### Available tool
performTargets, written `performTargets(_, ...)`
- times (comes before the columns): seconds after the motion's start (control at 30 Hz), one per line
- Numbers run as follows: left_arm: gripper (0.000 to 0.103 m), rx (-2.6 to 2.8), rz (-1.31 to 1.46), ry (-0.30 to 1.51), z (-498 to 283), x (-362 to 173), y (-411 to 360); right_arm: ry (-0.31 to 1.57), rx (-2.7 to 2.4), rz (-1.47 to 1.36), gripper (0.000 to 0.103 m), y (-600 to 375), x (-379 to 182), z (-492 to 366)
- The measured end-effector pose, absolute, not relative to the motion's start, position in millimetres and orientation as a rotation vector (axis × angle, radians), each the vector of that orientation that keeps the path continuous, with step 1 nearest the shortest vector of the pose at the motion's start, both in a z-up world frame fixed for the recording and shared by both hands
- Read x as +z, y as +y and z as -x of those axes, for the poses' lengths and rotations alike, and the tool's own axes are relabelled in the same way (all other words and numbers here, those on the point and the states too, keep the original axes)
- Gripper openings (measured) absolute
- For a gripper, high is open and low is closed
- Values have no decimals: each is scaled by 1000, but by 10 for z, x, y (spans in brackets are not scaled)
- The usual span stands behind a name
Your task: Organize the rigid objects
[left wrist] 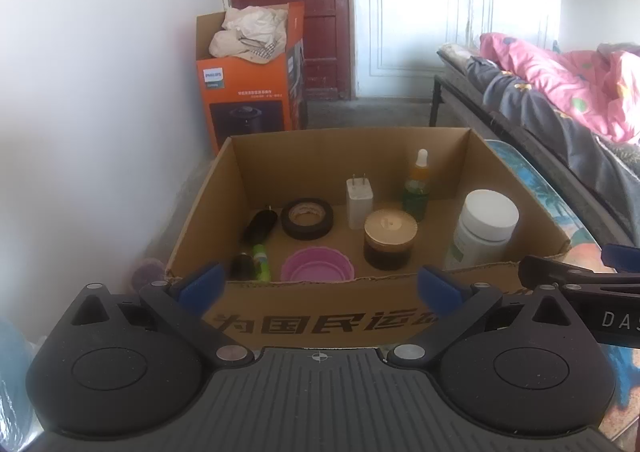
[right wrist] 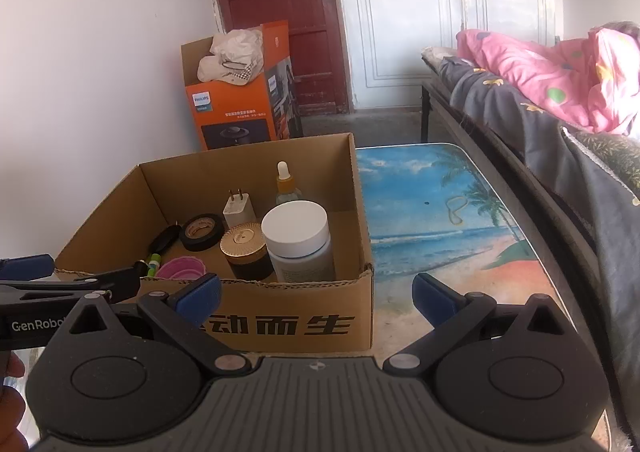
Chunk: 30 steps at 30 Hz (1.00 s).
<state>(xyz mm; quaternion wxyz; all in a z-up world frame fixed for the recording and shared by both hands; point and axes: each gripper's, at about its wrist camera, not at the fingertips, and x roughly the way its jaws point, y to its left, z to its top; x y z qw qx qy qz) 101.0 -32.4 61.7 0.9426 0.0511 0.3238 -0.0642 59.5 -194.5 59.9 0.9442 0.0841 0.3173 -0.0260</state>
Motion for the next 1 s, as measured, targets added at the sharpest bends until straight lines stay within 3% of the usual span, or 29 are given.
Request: performTargets(1.0,103,-117,-100,676,-1052,623,-253,655,-55,-135,103,-1907,611,-650)
